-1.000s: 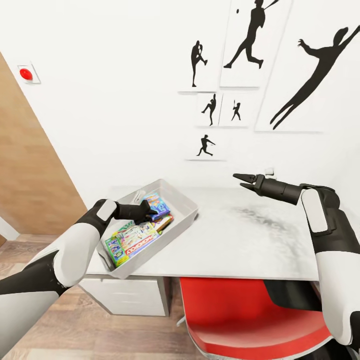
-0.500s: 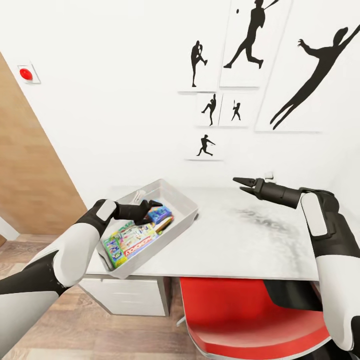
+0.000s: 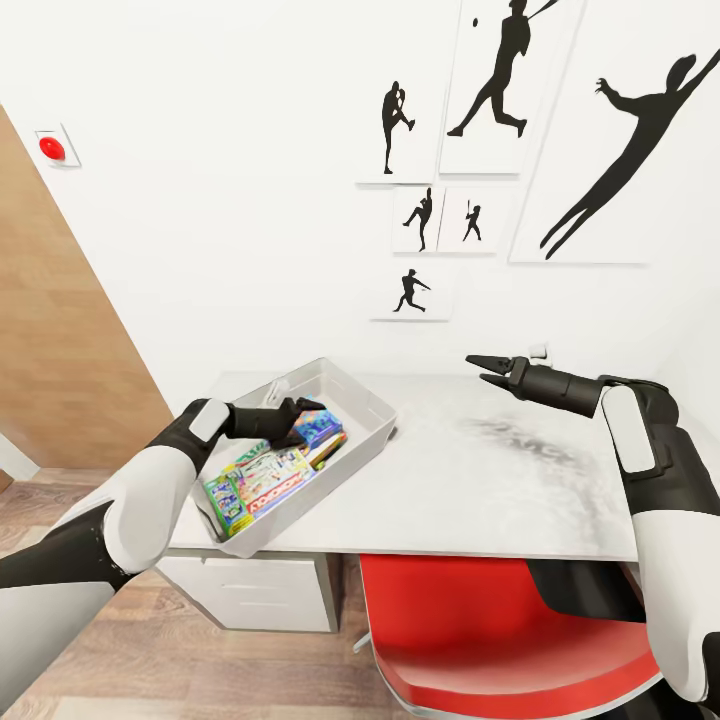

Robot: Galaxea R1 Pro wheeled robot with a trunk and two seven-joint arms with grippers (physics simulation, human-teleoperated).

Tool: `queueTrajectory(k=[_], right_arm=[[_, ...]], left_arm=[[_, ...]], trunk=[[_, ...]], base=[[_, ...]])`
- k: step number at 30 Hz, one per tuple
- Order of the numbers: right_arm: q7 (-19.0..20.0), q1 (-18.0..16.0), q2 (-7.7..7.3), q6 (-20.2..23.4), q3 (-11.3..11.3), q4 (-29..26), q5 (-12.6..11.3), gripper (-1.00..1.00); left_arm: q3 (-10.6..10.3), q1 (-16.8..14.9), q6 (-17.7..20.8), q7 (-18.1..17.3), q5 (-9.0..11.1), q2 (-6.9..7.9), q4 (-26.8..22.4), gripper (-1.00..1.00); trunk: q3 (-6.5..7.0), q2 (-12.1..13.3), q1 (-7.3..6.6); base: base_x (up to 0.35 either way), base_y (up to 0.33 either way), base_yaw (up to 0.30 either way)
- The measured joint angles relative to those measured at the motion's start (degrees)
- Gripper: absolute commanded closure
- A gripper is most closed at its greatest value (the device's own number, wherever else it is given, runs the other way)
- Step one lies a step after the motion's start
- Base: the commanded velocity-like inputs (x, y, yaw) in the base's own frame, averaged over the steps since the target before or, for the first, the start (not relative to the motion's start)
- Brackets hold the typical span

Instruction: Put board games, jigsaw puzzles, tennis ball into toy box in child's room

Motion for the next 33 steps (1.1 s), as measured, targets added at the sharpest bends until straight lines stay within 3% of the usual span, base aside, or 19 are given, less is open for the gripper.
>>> queueTrajectory(k=[3,9,15,18,20,21,28,29,33], right_arm=[[0.00,0.00,0.00,0.00,0.00,0.00,0.00,-1.00],[0.01,0.00,0.00,-0.01,0.00,0.00,0.01,-1.00],[0.01,0.00,0.00,-0.01,0.00,0.00,0.00,-1.00],[0.06,0.05,-0.03,-0.01,0.00,0.00,-0.01,-1.00],[0.09,0.06,-0.05,-0.01,-0.05,0.00,-0.03,-1.00],[0.16,0.07,-0.08,-0.01,-0.28,0.00,-0.05,-1.00],[0.46,0.73,-0.60,-0.01,-2.59,-0.08,-0.11,-1.00],[0.54,1.09,-0.67,-0.02,-3.37,-0.12,-0.10,-1.00],[1.30,1.80,-0.77,0.00,-4.99,-0.17,-0.14,-1.00]], left_arm=[[0.02,0.00,0.80,-3.11,-0.08,0.46,-0.34,-1.00],[-0.10,0.02,1.57,-6.62,0.04,3.41,-1.36,-1.00],[-0.20,0.02,1.81,-13.00,0.01,7.69,-1.50,-1.00],[-0.58,0.02,1.83,-17.61,-0.08,11.09,-1.52,-1.00],[-0.72,0.04,1.85,-19.13,-0.11,12.38,-1.49,-1.00],[-0.79,0.09,1.85,-20.67,-0.14,13.56,-1.46,-1.00],[-1.12,0.62,1.87,-27.59,-0.54,17.95,-1.25,-1.00],[-1.37,1.08,1.87,-30.07,-0.67,19.04,-1.23,-1.00],[-2.56,2.28,1.85,-35.93,-0.90,21.03,-1.28,-1.00]], trunk=[[0.00,0.00,0.00],[0.00,0.00,0.00],[0.00,0.00,0.00],[0.00,0.00,0.00],[0.00,0.00,0.00],[0.00,0.00,0.00],[0.00,0.00,0.00],[0.00,0.00,0.00],[0.00,0.00,0.00]], base=[[0.000,0.000,0.000],[0.000,0.000,0.000],[0.000,0.000,0.000],[0.000,0.000,0.000],[0.000,0.000,0.000],[0.000,0.000,0.000],[0.000,0.000,0.000],[0.000,0.000,0.000],[0.000,0.000,0.000]])
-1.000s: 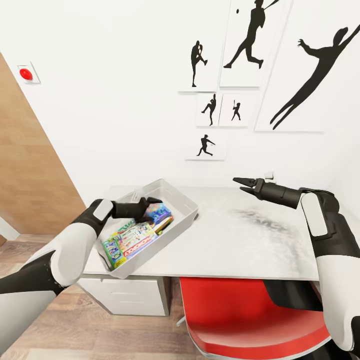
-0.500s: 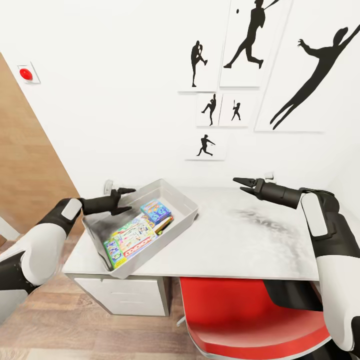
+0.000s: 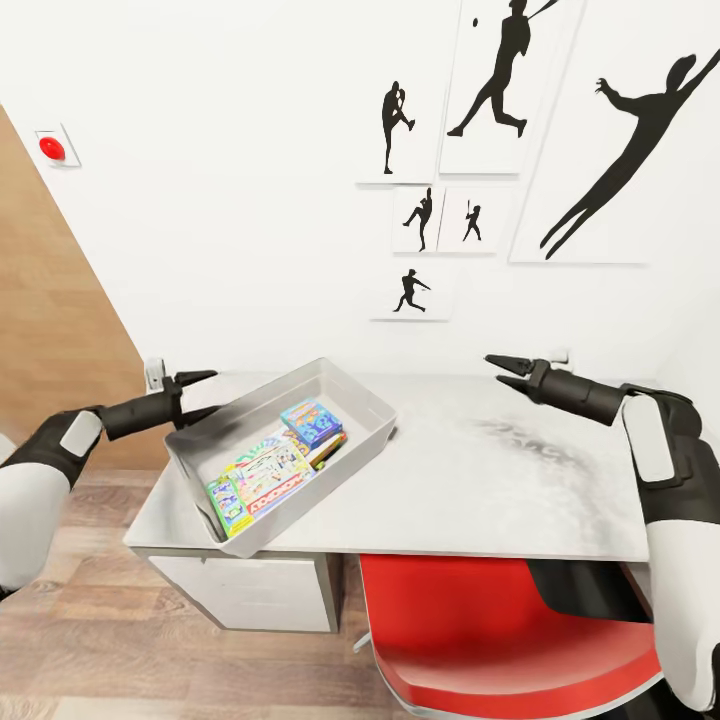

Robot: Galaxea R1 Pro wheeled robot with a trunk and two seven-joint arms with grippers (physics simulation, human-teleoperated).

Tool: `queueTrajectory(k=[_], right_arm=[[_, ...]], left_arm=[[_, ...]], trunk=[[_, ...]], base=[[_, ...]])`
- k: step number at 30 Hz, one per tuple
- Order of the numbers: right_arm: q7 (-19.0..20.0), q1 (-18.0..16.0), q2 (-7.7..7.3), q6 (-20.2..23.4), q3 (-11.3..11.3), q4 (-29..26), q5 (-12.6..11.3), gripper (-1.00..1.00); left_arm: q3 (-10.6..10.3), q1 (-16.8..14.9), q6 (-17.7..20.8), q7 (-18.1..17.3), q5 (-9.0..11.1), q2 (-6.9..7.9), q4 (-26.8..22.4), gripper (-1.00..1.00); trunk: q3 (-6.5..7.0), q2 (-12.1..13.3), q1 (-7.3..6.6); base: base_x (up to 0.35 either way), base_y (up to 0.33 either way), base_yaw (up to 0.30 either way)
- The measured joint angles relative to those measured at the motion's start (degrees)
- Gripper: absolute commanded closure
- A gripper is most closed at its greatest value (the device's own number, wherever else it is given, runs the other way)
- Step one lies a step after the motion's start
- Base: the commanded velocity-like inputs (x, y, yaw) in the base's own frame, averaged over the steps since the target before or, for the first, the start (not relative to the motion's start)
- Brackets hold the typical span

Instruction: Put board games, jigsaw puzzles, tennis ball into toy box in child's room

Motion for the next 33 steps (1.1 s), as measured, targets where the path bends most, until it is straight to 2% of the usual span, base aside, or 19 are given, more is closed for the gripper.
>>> queueTrajectory(k=[1,2,8,9,12,13,16,19,25,28,33], right_arm=[[0.39,0.29,-0.04,0.00,-0.35,-0.02,0.00,-1.00],[1.36,1.04,-0.16,0.00,-0.97,-0.11,0.03,-1.00],[5.53,3.93,-0.38,0.04,-2.20,-1.77,0.11,-1.00],[6.80,5.08,-0.41,0.04,-2.64,-2.55,0.14,-1.00],[8.42,7.09,-0.43,0.05,-3.42,-4.02,0.13,-1.00],[9.25,8.43,-0.42,0.05,-4.02,-5.14,0.14,-1.00],[10.36,10.41,-0.39,0.06,-5.06,-6.71,0.13,-1.00],[12.11,12.88,-0.33,0.07,-6.46,-8.70,0.14,-1.00],[16.25,17.26,-0.06,0.07,-7.94,-12.71,0.20,-1.00],[19.32,21.14,0.14,0.07,-8.49,-15.71,0.29,-1.00],[21.47,24.77,0.45,-0.05,-9.69,-17.99,0.30,-1.00]], left_arm=[[-0.50,0.28,-0.01,-1.57,-0.05,0.43,-0.05,-1.00],[-1.78,0.80,-0.04,-4.76,-0.20,1.30,-0.14,-1.00],[-7.37,2.50,-0.31,-15.36,-0.70,3.56,-0.44,-1.00],[-9.50,3.06,-0.59,-18.87,-0.88,4.11,-0.51,-1.00],[-12.60,3.92,-1.07,-23.81,-0.97,4.95,-0.89,-1.00],[-14.28,4.64,-1.56,-26.55,-1.01,5.58,-1.33,-1.00],[-16.17,6.13,-2.83,-29.93,-1.05,6.53,-2.23,-1.00],[-17.37,8.50,-4.88,-31.83,-1.07,7.80,-3.72,-1.00],[-17.97,12.50,-6.48,-31.85,-0.88,10.32,-6.12,-1.00],[-18.11,15.48,-6.92,-31.85,-0.72,11.82,-8.13,-1.00],[-17.81,18.28,-7.09,-31.86,-0.57,12.41,-10.41,-1.00]], trunk=[[0.00,0.00,0.00],[0.00,0.00,0.00],[0.00,0.00,0.00],[0.00,0.00,0.00],[0.00,0.00,0.00],[0.00,0.00,0.00],[0.00,0.00,0.00],[-0.01,-0.01,0.00],[0.00,-0.01,0.00],[-0.01,-0.01,0.00],[0.00,0.00,0.00]], base=[[0.000,0.000,0.000],[0.000,0.000,0.000],[0.000,0.000,0.000],[0.000,0.000,0.000],[0.000,0.000,0.000],[0.000,0.000,0.000],[0.000,0.000,0.000],[0.000,0.000,0.000],[0.000,0.000,0.000],[0.000,0.000,0.000],[0.000,0.000,0.000]])
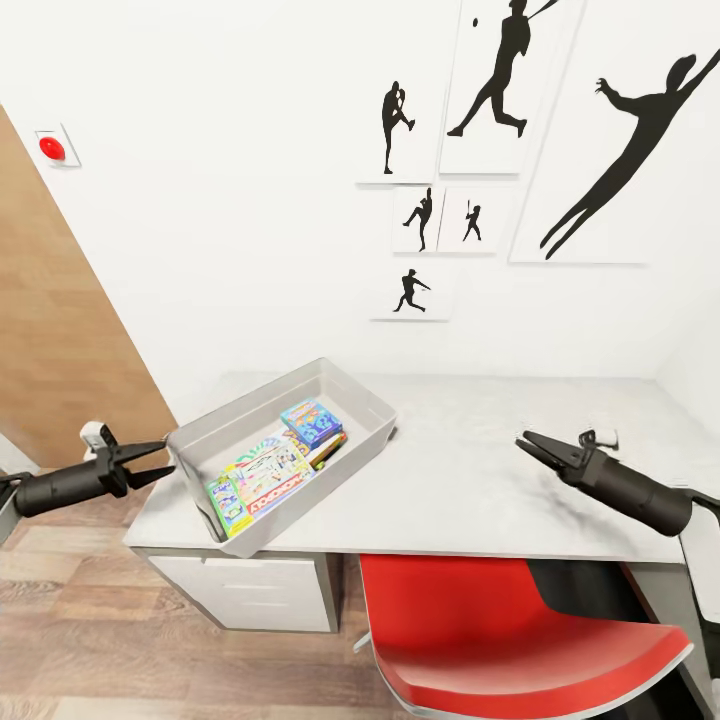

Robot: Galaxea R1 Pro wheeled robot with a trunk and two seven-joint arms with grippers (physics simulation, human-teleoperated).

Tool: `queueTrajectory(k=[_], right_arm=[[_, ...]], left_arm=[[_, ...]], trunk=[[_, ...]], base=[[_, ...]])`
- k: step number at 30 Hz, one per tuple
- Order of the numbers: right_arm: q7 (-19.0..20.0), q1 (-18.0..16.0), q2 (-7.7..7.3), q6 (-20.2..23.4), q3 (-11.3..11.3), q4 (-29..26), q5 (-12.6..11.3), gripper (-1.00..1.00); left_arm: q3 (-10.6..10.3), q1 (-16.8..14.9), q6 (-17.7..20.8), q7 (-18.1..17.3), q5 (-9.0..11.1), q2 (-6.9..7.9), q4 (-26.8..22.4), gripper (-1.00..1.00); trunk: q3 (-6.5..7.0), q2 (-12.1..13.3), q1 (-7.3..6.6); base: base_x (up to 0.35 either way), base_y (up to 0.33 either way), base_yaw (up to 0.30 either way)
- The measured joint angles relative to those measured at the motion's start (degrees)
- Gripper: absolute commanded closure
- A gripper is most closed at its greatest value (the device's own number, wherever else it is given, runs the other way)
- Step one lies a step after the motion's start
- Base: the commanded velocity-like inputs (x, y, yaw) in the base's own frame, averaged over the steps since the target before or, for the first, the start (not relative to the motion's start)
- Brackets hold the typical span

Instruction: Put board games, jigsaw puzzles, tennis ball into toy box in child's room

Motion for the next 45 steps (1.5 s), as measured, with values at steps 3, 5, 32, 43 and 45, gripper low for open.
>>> queueTrajectory(k=[3,5,32,43,45], right_arm=[[1.05,1.94,0.23,-0.10,-0.57,-1.34,0.01,-1.00],[2.12,3.85,0.59,-0.26,-0.94,-2.28,0.04,-1.00],[15.94,16.08,3.02,-11.06,-4.40,-5.50,0.22,-1.00],[16.54,16.46,3.01,-11.07,-6.39,-5.81,0.24,-1.00],[16.59,16.53,3.03,-11.06,-6.87,-5.82,0.26,-1.00]], left_arm=[[0.13,1.01,0.03,0.00,0.14,0.35,-1.99,-1.00],[0.15,1.60,0.06,0.00,0.33,0.86,-3.45,-1.00],[0.00,2.36,0.11,-0.01,0.54,1.24,-5.27,-1.00],[0.13,2.37,0.04,-0.01,0.47,1.46,-5.34,-1.00],[0.18,2.37,0.03,-0.01,0.47,1.56,-5.35,-1.00]], trunk=[[0.00,0.00,0.00],[0.00,0.00,0.00],[1.58,0.00,0.00],[2.60,0.00,0.00],[2.79,0.00,0.00]], base=[[0.000,0.000,0.000],[0.000,0.000,0.000],[0.000,0.000,0.000],[0.000,0.000,0.000],[0.000,0.000,0.000]])
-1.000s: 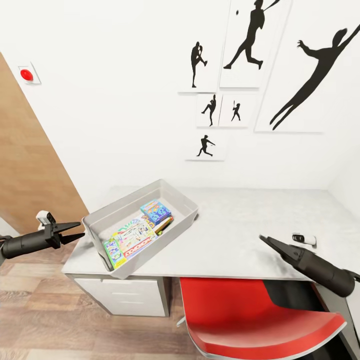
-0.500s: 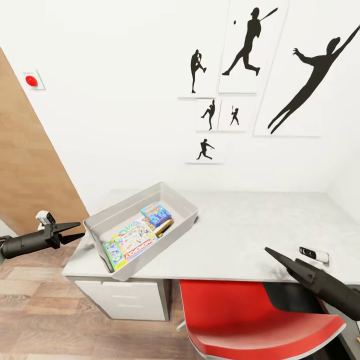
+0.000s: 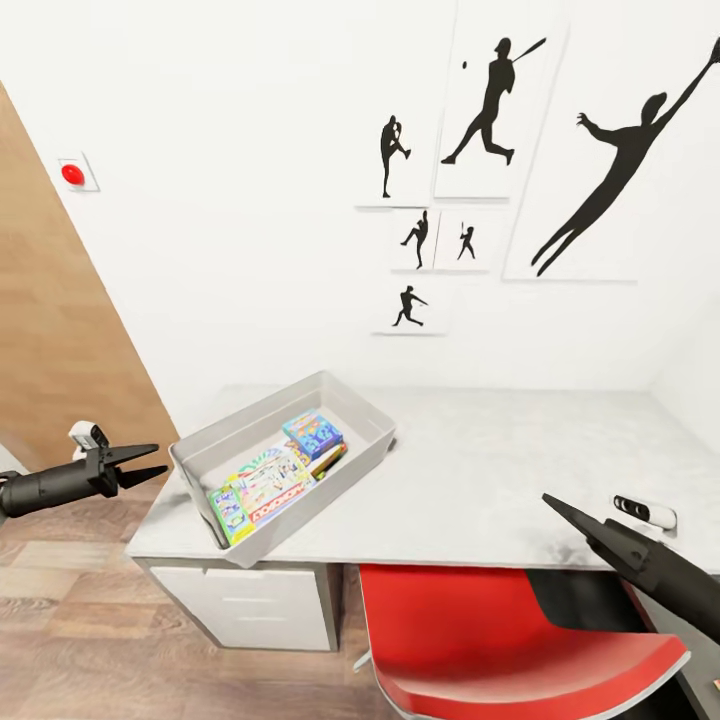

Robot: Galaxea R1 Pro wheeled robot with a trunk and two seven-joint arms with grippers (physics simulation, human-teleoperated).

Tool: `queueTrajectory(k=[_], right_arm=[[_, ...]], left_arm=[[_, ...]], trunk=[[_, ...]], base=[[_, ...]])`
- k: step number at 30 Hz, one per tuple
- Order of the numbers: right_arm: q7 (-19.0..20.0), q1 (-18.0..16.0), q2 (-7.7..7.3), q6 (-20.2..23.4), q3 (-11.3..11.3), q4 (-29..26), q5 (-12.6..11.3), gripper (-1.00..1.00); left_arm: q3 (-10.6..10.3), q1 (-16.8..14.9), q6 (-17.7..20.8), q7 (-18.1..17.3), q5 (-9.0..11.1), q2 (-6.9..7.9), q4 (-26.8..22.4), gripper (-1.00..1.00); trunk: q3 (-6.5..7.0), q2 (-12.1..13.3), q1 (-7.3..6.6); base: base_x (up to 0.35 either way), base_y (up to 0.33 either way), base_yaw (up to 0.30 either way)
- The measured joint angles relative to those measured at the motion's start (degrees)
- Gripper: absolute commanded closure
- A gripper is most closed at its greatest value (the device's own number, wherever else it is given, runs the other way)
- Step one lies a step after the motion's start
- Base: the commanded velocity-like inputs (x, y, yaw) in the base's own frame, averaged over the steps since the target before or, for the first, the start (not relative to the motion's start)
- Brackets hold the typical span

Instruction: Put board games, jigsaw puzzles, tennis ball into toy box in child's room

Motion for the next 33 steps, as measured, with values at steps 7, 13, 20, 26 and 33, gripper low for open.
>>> queueTrajectory(k=[7,13,20,26,33], right_arm=[[0.12,0.61,0.02,-0.15,-0.85,0.00,0.02,-1.00],[0.18,0.74,0.00,-0.31,-0.99,0.00,0.03,-1.00],[0.24,0.81,0.02,-0.47,-1.00,0.00,0.03,-1.00],[0.32,0.82,0.03,-0.58,-0.95,0.00,0.03,-1.00],[0.34,0.83,0.03,-0.67,-0.97,0.13,0.08,-1.00]], left_arm=[[0.09,0.00,0.36,0.00,0.06,0.18,0.11,-1.00],[0.09,0.00,0.48,0.00,0.08,0.14,-0.02,-1.00],[0.03,0.00,0.53,0.00,0.09,0.13,-0.09,-1.00],[-0.25,0.00,0.57,0.00,0.09,0.07,-0.15,-1.00],[-0.39,0.00,0.57,0.00,0.09,0.05,-0.21,-1.00]], trunk=[[1.00,0.79,-0.43],[2.64,3.20,-1.75],[4.55,6.01,-3.29],[6.18,8.42,-4.61],[7.83,11.24,-6.14]], base=[[0.000,0.000,0.000],[0.000,0.000,0.000],[0.000,0.000,0.000],[0.000,0.000,0.000],[-0.019,0.000,0.000]])
